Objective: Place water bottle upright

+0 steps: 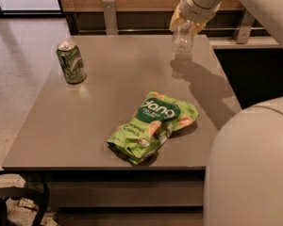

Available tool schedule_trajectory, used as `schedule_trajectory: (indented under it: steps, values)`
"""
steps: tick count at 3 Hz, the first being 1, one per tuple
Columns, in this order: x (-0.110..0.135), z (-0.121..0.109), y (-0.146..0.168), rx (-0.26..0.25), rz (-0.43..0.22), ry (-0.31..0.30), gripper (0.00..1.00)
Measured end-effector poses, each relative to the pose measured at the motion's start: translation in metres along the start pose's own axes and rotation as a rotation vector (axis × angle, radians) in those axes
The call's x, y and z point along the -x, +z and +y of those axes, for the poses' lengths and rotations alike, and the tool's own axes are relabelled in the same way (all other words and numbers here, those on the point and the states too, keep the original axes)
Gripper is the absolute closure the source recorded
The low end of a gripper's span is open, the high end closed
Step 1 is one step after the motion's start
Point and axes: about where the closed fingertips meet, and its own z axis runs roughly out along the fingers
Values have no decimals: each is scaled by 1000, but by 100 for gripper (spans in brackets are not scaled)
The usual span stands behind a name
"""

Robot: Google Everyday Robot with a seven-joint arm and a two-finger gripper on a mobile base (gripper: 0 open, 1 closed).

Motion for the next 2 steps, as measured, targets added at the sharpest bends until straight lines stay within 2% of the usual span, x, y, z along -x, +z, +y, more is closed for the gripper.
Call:
schedule_trajectory:
  steps: [1, 2]
  values:
    - [10, 6, -5, 106, -93, -137, 100]
    - [18, 16, -13, 257, -199, -252, 100]
